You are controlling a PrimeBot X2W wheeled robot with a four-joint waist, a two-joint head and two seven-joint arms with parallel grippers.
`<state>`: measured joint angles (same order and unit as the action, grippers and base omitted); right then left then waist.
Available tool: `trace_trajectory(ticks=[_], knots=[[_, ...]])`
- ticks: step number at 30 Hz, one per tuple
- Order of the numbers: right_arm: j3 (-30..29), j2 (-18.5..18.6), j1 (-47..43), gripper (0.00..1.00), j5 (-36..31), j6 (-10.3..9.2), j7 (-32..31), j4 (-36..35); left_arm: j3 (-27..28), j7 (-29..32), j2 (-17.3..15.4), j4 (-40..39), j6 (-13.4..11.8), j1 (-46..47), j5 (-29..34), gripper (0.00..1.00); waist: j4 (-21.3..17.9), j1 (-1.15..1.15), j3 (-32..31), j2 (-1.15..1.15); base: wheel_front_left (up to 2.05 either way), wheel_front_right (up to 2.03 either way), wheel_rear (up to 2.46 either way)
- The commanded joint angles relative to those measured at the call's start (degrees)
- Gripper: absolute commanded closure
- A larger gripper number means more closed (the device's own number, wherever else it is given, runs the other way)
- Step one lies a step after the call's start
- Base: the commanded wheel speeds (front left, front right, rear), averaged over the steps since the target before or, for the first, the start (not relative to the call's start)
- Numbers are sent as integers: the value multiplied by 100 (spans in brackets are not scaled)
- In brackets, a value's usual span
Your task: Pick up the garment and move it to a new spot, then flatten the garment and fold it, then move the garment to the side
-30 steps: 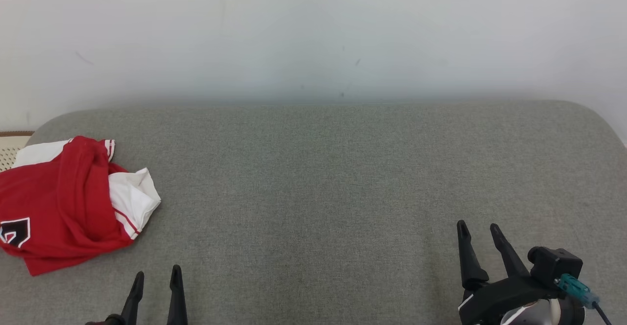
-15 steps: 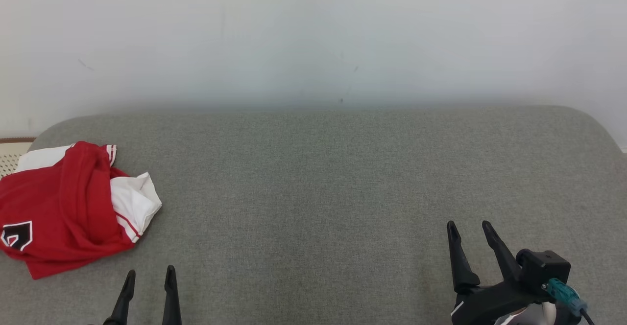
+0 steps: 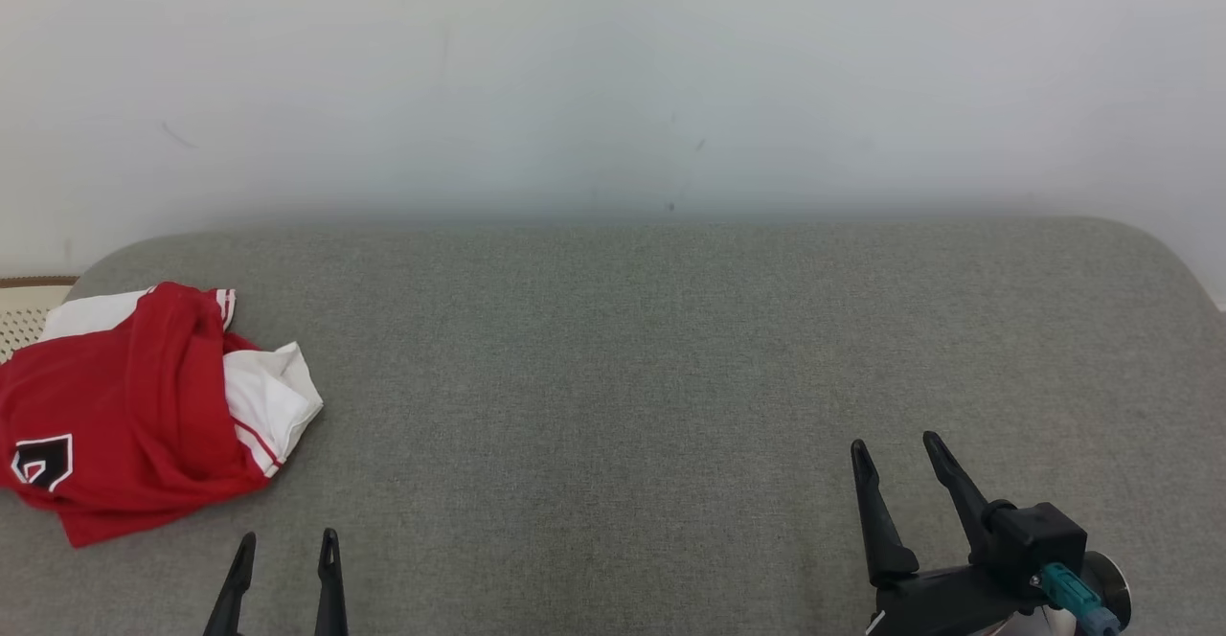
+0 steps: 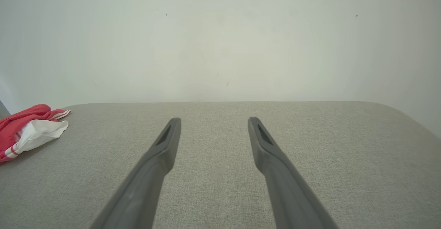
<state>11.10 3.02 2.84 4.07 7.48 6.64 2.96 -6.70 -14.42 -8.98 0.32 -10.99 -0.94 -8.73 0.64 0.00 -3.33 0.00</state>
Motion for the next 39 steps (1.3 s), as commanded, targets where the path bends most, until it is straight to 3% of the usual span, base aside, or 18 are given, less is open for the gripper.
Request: trace_trajectory(ticks=[1, 13, 25, 39], knots=[[42, -7, -63, 0, -137, 2, 64, -57, 12, -43, -56, -46, -33, -65, 106, 0, 7, 0, 2, 0, 0, 0, 0], [75, -19, -208, 0, -477, 2, 201, -237, 44, -81, -136, -164, -197, -155, 569, 0, 7, 0, -17, 0, 0, 0, 0], [18, -18, -245, 0, -176, 2, 184, -210, 28, -73, -158, -148, -217, -153, 492, 0, 42, 0, -33, 0, 0, 0, 0], [14, -17, -326, 0, 64, 2, 239, -153, 140, 49, -143, -232, -370, -275, 326, 0, 569, 0, -53, 0, 0, 0, 0]])
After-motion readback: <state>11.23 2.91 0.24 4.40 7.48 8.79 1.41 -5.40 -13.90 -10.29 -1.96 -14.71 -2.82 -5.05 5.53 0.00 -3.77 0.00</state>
